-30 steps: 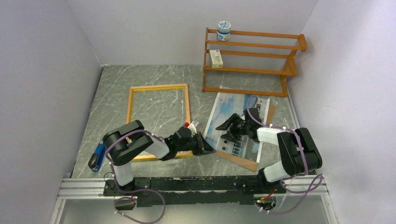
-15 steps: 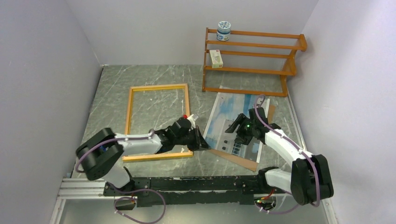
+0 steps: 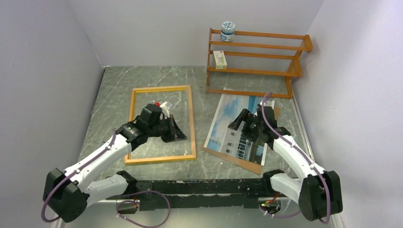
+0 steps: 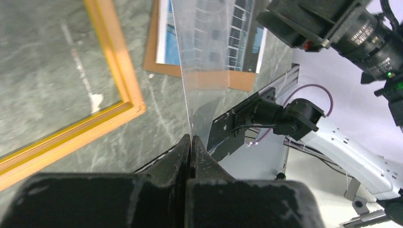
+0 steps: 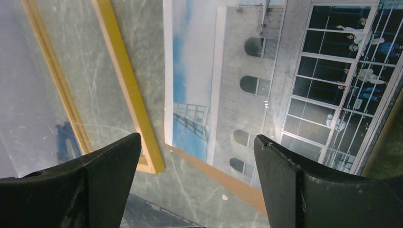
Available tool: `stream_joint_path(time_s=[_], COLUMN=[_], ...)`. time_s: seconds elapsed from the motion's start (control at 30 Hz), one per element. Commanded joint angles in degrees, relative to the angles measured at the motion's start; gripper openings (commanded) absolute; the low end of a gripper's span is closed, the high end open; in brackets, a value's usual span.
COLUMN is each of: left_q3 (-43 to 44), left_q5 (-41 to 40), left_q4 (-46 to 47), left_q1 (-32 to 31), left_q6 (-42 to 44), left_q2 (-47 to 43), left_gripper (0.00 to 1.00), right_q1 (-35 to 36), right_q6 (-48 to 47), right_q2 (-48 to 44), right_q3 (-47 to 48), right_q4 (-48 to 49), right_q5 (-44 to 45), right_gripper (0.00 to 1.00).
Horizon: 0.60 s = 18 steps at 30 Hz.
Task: Put the photo into the frame
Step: Pick up the photo frame item at the center of the board, then place the photo frame item at the center of the board.
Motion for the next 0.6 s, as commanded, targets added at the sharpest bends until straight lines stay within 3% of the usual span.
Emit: stream_joint_path(time_s=[0.0,0.27,0.4,0.57], left_q3=[1.7,-4.5,-10.7,-13.8], left_q5=[4.1,4.5,7.2,6.8], left_q4=[-10.2,-15.7,-11.5,-11.6], left_q1=[5.4,13.8,17.7,20.0], left_q6=[5.1,7.2,5.3,6.2], left_q2=[-2.7,-7.3,-10.1,-9.8], left_gripper=[0.03,0.03,0.03,0.19], right_q1=[0.2,0.2,0.2,0.3], right_q6=[0.2,-1.1,-2.3,-2.4], right_q2=[-2.0,4.1,7.8,10.6], right_q3=[-2.4,-6.3,-6.3,-6.9], right_q4=[6.5,12.2,13.6,15.7], right_q5=[-0.1,-3.7,-7.8,-10.7], right_gripper=[0.93,0.93,0.89,0.83])
